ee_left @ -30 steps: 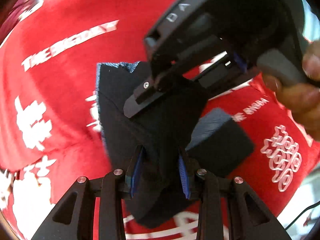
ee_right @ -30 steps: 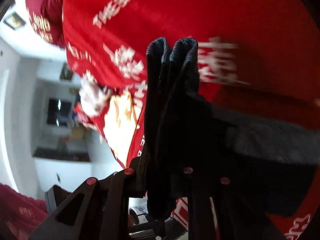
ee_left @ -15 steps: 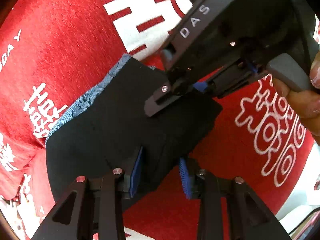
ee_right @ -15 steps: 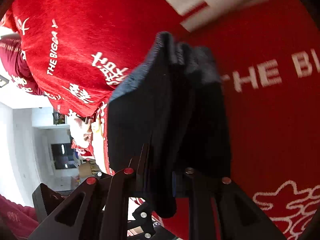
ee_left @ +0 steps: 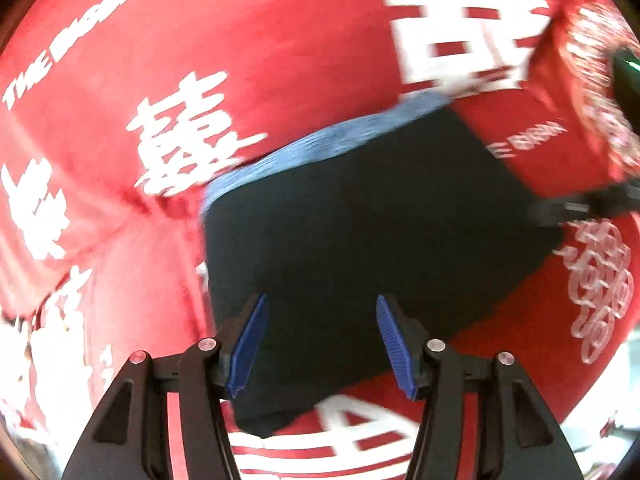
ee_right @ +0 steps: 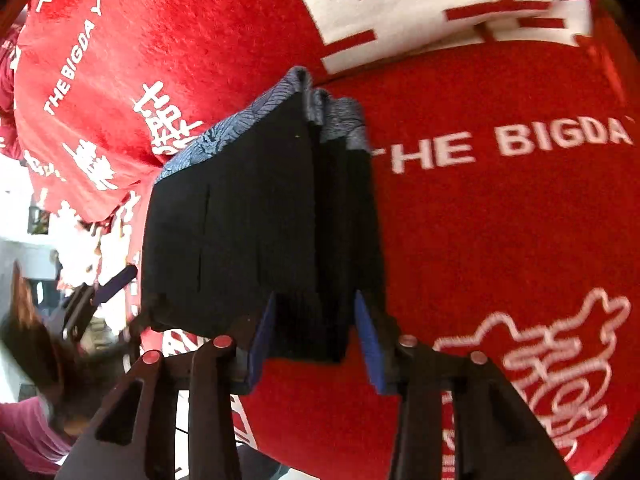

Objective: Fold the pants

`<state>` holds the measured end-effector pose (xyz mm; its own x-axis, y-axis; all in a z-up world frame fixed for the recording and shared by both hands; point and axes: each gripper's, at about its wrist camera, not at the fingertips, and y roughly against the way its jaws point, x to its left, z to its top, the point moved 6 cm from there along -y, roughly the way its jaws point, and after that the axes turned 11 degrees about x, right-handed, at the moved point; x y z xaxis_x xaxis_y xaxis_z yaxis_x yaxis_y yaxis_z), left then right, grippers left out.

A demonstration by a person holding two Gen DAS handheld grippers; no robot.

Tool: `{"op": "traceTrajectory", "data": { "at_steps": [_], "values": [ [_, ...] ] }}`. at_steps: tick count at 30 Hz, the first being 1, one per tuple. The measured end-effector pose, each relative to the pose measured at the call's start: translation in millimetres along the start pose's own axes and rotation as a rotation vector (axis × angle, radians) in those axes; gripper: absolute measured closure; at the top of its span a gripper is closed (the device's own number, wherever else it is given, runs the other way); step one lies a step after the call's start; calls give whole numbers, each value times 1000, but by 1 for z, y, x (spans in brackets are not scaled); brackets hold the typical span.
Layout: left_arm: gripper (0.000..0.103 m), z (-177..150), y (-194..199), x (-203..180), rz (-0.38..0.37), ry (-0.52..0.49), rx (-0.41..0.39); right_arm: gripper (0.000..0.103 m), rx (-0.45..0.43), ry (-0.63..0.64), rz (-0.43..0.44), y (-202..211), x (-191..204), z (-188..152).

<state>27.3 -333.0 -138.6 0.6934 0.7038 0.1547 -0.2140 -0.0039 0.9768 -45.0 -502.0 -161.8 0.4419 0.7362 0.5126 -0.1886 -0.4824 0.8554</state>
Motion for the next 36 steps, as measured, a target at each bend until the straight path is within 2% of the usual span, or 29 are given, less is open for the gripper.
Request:
{"op": "traceTrajectory", "data": {
  "at_steps": [4,6,11,13,15,16,17,18,22,25,27,32,36],
  "values": [
    [45,1,-25,27,4,61,24,59,-42,-38,3,12,-4,-11],
    [29,1,-35,34,2,83,28,71,-38,-55,-23,10,-7,-11],
    [29,4,-30,45,-49,125,30,71,-142,-1,-79,28,25,6],
    [29,5,-35,49,-56,136,51,71,-128,26,-95,23,34,9],
    [28,2,-46,53,-106,164,101,71,-88,51,-137,10,39,8],
    [25,1,-49,56,-125,186,107,71,-59,59,-180,0,41,6],
    [18,-1,-51,59,-131,206,105,71,-37,63,-221,-10,38,3],
    [16,-2,-54,61,-138,213,109,71,-24,61,-246,-17,36,0],
    [16,-4,-56,61,-169,218,119,70,-43,7,-226,-18,29,-4],
    [16,-4,-53,62,-176,219,131,67,-38,-11,-249,-17,29,-5],
    [16,-5,-48,64,-192,225,143,60,-32,-13,-267,-18,31,-6],
    [16,-2,-37,87,-190,216,118,54,-34,-6,-344,-26,41,-10],
    [16,-2,-39,110,-184,216,117,53,-47,-62,-352,-25,40,-14]
  ]
}}
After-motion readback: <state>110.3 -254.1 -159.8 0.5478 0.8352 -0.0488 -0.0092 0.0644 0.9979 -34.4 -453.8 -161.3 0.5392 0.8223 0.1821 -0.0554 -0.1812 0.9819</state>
